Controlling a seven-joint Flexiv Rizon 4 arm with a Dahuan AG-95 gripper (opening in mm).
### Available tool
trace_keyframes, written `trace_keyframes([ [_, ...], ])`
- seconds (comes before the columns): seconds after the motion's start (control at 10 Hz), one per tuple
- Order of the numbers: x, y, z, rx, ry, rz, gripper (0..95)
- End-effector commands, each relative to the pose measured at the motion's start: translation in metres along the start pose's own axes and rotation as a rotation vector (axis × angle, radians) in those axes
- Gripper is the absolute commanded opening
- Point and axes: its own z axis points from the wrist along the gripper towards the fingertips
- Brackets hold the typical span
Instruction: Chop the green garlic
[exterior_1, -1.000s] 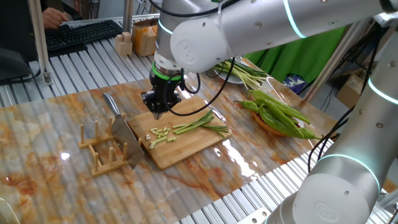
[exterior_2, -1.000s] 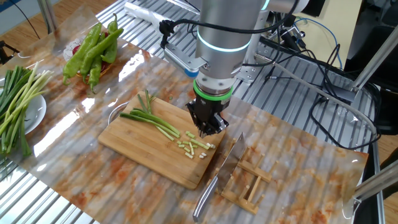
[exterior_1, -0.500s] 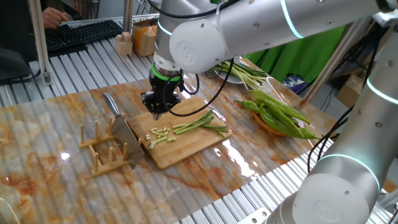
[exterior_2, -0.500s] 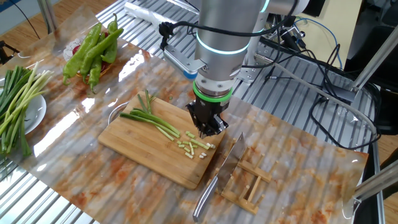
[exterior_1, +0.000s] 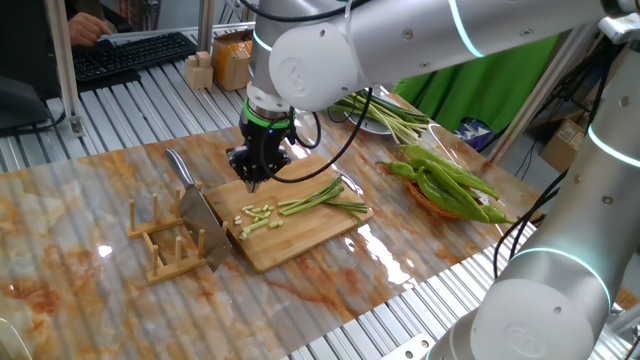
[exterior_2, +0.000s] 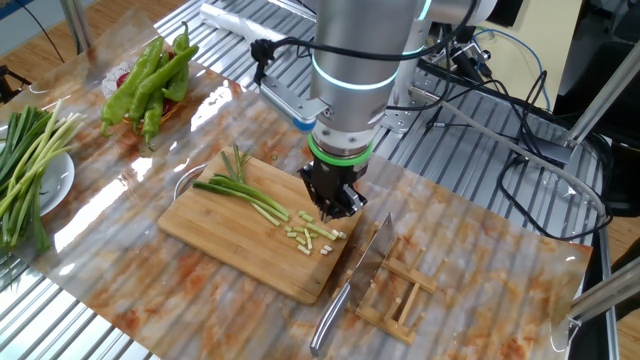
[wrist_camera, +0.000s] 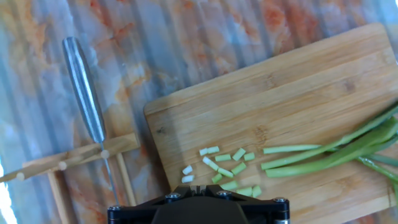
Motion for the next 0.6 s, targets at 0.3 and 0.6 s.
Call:
trace_keyframes([
  [0.3,-0.0003,-0.0005,0.0004,-0.021,0.016,-0.044,0.0],
  [0.6,-0.0003,-0.0005,0.0004,-0.008,0.018,-0.073,0.0],
])
